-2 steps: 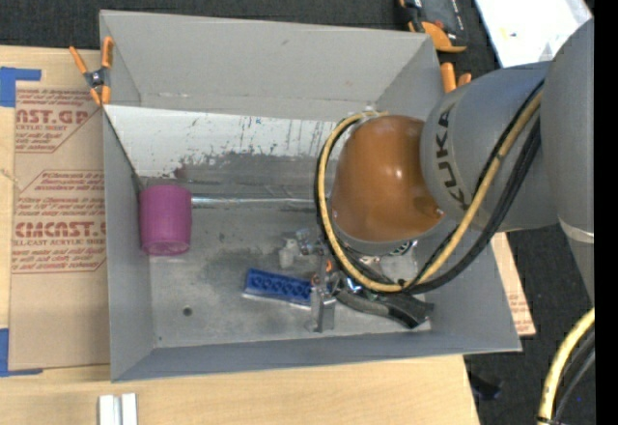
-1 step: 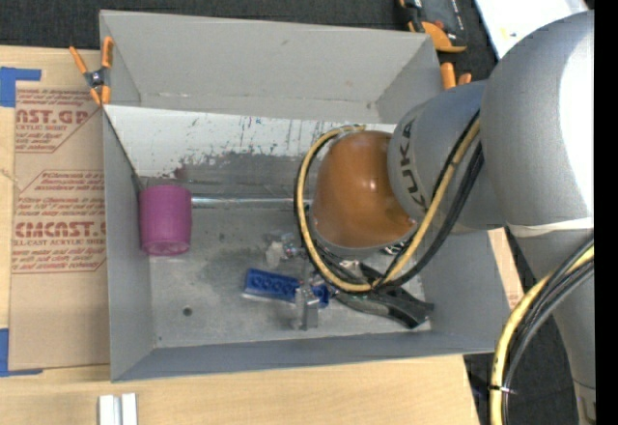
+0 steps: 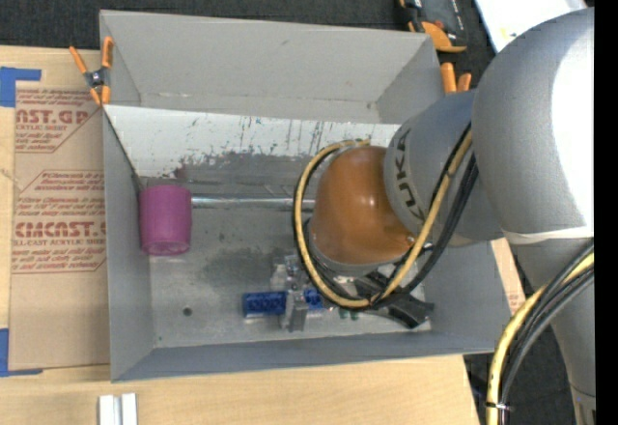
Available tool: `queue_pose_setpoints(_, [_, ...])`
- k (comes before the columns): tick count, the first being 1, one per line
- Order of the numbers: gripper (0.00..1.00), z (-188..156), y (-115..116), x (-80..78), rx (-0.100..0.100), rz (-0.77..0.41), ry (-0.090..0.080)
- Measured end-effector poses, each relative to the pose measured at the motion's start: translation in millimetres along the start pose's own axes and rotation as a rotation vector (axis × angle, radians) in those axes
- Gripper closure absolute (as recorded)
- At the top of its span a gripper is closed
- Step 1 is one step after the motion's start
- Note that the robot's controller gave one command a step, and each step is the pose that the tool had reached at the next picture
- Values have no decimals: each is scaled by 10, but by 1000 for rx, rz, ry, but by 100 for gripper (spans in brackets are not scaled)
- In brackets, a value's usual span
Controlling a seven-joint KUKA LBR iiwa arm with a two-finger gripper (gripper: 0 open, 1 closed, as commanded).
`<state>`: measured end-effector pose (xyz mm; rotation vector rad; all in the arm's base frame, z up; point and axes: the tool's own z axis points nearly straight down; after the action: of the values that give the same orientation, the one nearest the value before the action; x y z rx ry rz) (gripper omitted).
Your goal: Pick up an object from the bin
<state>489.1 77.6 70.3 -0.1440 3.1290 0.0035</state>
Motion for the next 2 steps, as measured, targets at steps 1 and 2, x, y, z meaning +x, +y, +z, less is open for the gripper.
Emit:
queue_pose_setpoints(1, [100, -4, 0, 0, 0, -1, 1])
queue_pose_setpoints(2, [100, -218, 2, 8, 0, -1, 3])
